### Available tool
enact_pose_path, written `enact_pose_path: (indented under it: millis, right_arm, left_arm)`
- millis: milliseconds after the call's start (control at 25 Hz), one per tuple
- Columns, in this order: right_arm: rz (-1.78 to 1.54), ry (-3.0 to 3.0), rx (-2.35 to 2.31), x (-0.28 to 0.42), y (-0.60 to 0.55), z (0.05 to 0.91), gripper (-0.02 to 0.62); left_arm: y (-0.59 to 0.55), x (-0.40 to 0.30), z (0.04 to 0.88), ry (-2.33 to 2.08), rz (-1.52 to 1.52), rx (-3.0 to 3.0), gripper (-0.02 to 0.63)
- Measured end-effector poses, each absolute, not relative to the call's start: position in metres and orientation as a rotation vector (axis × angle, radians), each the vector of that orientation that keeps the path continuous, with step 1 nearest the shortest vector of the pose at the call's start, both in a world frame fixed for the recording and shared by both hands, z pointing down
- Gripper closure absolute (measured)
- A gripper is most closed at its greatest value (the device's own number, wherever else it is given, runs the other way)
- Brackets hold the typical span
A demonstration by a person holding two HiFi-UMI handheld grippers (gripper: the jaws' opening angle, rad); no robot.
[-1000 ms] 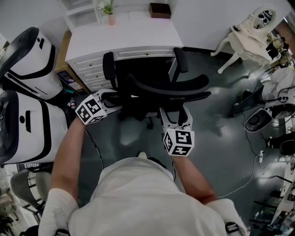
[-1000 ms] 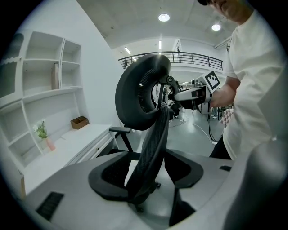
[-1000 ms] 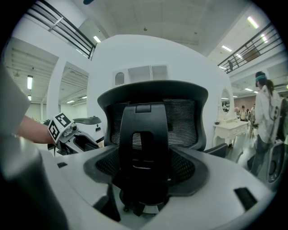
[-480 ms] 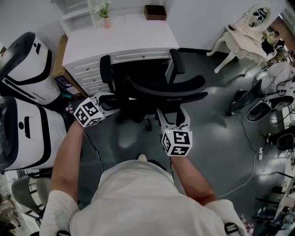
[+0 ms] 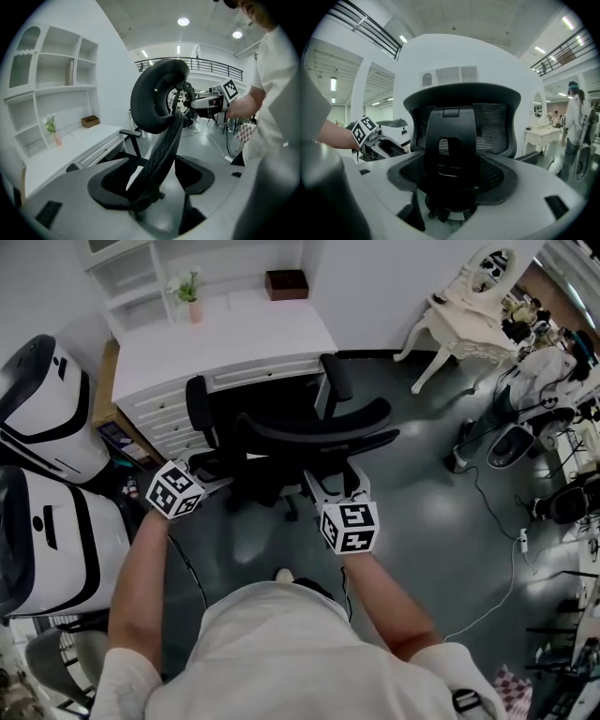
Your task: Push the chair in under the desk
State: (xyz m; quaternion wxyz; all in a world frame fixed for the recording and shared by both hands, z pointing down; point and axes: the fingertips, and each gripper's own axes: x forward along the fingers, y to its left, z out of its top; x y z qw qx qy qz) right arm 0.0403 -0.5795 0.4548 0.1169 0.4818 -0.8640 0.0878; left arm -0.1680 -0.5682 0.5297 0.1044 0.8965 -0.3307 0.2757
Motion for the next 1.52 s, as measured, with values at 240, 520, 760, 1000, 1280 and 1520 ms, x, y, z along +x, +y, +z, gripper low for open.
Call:
enact_pose_path:
  millis: [240, 520, 760, 1000, 1280, 1520]
  right_arm:
    - [0.179, -2.476, 1.351, 0.041, -0.572, 0.454, 0.285]
    - [0.161, -2.443, 1.383, 0.068, -0.536, 0.452, 0.287]
    - [0.194, -2.435, 1.411, 0.076, -0.498, 0.453, 0.293]
    - [0.2, -2.429, 1.432, 0.068, -0.46, 0.451, 0.364]
    - [0.194, -2.428, 1.43, 0.052, -0.408, 0.451, 0.402]
    - [0.194, -2.422, 1.42, 0.039, -0.364, 0.458, 0.445]
  left_arm:
    - [-0.563, -0.177, 0.528, -1.14, 0.841, 2.581, 0.301]
    - [-0.551, -0.181, 0.499, -1.331, 0.705, 2.579, 0.346]
    - [-0.52, -0.174, 0.479, -1.323, 0.558, 2.589, 0.395]
    - [-0.477, -0.168, 0.464, -1.287, 0.474, 2.613, 0.443]
    - [-0.416, -0.163, 0.46, -1.268, 0.421, 2.613, 0.514]
    - [-0.362, -0.151, 0.461, -1.231, 0.393, 2.625, 0.563]
